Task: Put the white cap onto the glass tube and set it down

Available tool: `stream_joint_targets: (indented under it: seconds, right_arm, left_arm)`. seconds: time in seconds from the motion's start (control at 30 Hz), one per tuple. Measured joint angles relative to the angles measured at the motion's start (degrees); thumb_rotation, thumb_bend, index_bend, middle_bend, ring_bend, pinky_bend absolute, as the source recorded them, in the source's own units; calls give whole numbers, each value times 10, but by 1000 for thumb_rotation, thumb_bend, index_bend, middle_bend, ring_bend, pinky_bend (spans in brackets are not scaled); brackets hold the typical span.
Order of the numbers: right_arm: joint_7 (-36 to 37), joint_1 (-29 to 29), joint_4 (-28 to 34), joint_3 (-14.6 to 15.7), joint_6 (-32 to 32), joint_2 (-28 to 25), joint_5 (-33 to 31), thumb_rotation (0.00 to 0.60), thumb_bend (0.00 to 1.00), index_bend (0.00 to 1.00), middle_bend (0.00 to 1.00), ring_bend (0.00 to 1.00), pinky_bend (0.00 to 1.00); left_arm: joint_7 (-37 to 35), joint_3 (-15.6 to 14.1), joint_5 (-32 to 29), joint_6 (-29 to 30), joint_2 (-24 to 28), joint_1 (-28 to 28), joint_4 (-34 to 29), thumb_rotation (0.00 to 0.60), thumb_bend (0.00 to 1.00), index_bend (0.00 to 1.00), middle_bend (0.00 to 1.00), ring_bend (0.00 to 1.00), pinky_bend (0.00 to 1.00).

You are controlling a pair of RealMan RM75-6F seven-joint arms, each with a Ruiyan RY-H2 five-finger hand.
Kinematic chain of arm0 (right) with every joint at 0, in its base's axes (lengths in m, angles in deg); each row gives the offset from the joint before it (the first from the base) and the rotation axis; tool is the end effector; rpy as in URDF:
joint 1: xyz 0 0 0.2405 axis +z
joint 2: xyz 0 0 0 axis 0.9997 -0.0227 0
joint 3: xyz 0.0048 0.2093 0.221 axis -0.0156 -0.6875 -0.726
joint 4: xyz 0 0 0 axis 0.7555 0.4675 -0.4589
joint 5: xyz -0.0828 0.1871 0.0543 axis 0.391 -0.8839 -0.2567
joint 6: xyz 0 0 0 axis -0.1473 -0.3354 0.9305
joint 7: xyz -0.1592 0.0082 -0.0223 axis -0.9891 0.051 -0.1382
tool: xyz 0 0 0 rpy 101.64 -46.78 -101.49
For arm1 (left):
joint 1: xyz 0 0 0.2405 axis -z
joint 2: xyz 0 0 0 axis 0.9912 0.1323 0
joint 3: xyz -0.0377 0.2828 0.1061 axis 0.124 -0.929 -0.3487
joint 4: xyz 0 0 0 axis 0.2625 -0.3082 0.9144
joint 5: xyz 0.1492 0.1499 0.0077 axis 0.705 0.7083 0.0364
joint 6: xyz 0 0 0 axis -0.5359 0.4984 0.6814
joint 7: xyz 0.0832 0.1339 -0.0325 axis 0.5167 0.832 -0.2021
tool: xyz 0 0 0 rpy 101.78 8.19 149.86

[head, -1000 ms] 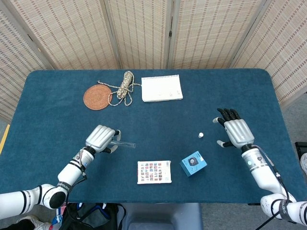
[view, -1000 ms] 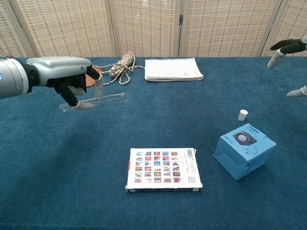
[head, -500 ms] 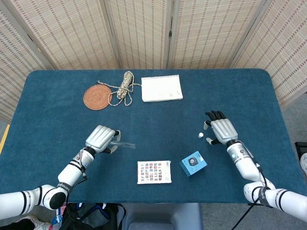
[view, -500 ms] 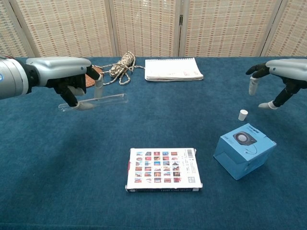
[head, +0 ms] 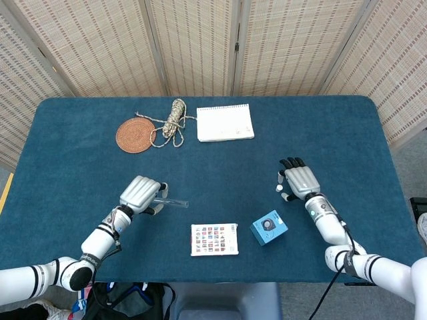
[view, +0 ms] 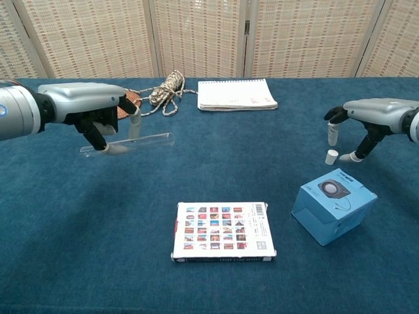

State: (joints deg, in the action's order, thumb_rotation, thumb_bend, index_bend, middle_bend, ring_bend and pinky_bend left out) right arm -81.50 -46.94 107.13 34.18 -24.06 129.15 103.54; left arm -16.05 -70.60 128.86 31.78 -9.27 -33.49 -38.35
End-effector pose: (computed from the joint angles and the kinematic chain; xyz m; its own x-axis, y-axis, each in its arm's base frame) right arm -0.2835 -0.4269 0.0042 0.5174 -0.3909 0.7612 -0.8544 -0.1869 0.4848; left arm -0.1606 0.4002 0.0130 0.5349 0.3077 0.7869 0.8125 -0.4428 -0.3791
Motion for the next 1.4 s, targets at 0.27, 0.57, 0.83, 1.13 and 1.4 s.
stream_joint_targets:
  seconds: [0.27, 0.57, 0.83, 1.13, 1.4]
  right_arm:
    - [-5, 10, -27, -3, -15, 18, -13, 600, 262, 434, 111, 0, 0]
    - [-14, 18, -41, -3, -27, 30, -23, 600, 289, 453, 122, 0, 0]
    - [-20, 19, -38, 0, -27, 30, -28, 600, 293, 469, 130, 0, 0]
    - [-26, 19, -35, 1, -25, 27, -35, 600, 303, 472, 133, 0, 0]
    - [-27, 23, -40, 0, -27, 32, -36, 600, 365, 513, 160, 0, 0]
  left_arm:
    - [-4, -2, 2, -3, 0, -1, 5, 600, 370, 556, 1000, 953, 1000]
    - [-7, -2, 5, -5, -2, -1, 10, 600, 370, 556, 1000, 953, 1000]
    - [-9, -3, 6, -6, -2, -2, 12, 600, 370, 556, 1000, 954, 1000]
    - [-8, -3, 5, -6, -4, -2, 12, 600, 370, 555, 1000, 953, 1000]
    - [-5, -3, 2, -7, -6, -1, 14, 600, 370, 554, 1000, 953, 1000]
